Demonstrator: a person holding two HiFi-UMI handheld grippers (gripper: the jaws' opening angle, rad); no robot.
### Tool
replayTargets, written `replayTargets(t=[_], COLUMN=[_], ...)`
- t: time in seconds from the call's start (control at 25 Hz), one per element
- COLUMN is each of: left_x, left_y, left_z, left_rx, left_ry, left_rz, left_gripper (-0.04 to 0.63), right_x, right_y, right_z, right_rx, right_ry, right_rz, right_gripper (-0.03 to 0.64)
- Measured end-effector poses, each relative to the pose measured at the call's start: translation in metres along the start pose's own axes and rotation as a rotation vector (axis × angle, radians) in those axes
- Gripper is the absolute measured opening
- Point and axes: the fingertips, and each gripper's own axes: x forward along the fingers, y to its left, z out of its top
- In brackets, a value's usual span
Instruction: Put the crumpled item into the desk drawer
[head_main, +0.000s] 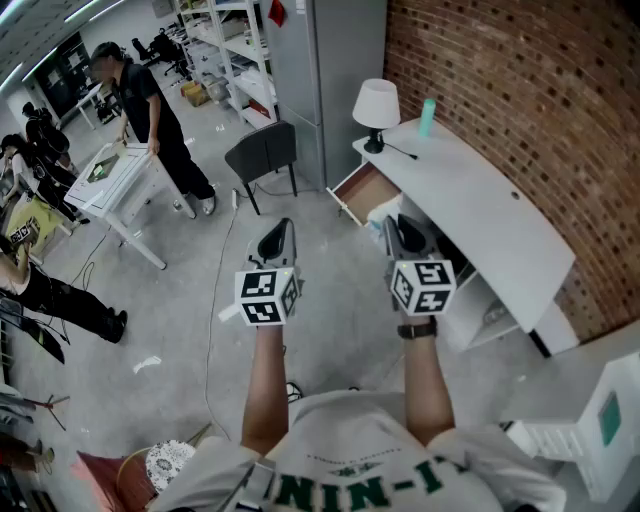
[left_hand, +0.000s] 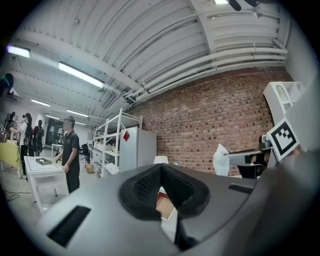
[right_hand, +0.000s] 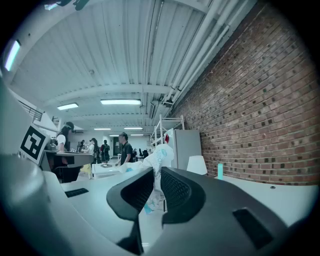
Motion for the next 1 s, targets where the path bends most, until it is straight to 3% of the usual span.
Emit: replayTargets(t=[0.44, 0.64, 0.84, 1.0], left_x=[0.0, 0.009, 0.053, 0.114], left_y=[-0.028, -0.018, 0.01, 0.038], left_z=[-0.014, -0.026, -0.038, -0.033], left_rx=[0.026, 0.019, -0.022, -0.003], left_ry=[0.03, 0.043, 0.04, 0.021], left_rz=[0.018, 0.031, 0.027, -0.01], left_gripper=[-0.005, -0.005, -0.005, -0.005], right_x=[-0.001, 0.018, 0.065, 0.121], right_y=[-0.02, -0.014, -0.01, -0.028], right_z=[-0.002, -0.021, -0.046, -0.039], right_rx=[0.124, 0.15, 0.131, 0.123], right_ry=[-0.056, -0.009, 0.035, 0.036], right_rz=[0.022, 0.038, 0.057, 0.021], right_gripper=[0.038, 0.038, 0.038, 0.038])
